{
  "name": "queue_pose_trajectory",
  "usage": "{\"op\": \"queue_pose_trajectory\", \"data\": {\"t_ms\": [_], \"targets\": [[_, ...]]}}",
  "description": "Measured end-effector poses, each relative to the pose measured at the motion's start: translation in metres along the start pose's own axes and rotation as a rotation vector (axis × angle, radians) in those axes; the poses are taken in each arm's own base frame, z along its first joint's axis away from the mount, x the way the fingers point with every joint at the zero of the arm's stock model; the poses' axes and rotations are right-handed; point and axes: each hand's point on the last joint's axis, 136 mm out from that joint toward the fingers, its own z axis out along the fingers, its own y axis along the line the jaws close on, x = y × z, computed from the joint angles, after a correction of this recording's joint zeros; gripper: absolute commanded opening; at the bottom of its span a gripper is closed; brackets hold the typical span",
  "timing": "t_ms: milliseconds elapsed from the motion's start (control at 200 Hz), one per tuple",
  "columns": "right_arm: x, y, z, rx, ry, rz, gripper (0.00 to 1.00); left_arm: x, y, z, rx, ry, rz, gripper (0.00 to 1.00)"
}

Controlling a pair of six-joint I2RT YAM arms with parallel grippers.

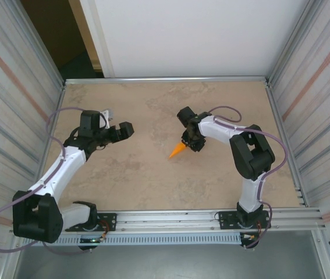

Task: Fold a paper plane with a square sheet of paper (pick it up from the middle)
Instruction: Turn over the paper plane at the center of the table.

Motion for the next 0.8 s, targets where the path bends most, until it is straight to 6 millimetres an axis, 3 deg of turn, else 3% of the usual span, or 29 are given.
{"op": "queue_pose_trajectory", "data": {"t_ms": [185,311,516,636,802], "targets": [[-0.005,0.007,-0.01,-0.043,-0.028,-0.026,0.03,0.001,-0.003,0.008,0.032,0.02,-0.011,0.99],[-0.008,0.018,-0.018,-0.11,-0.035,-0.091,0.01,0.002,-0.004,0.016,0.056,0.035,-0.035,0.98],[-0.006,0.071,-0.047,-0.387,0.002,-0.265,0.01,0.0,-0.003,0.03,0.076,0.038,-0.09,0.98],[0.008,0.104,-0.063,-0.603,0.059,-0.365,0.01,-0.004,-0.004,0.035,0.098,0.02,-0.124,0.97],[0.034,0.114,-0.06,-0.765,0.154,-0.451,0.03,0.002,0.0,0.048,0.117,0.025,-0.182,0.93]]}}
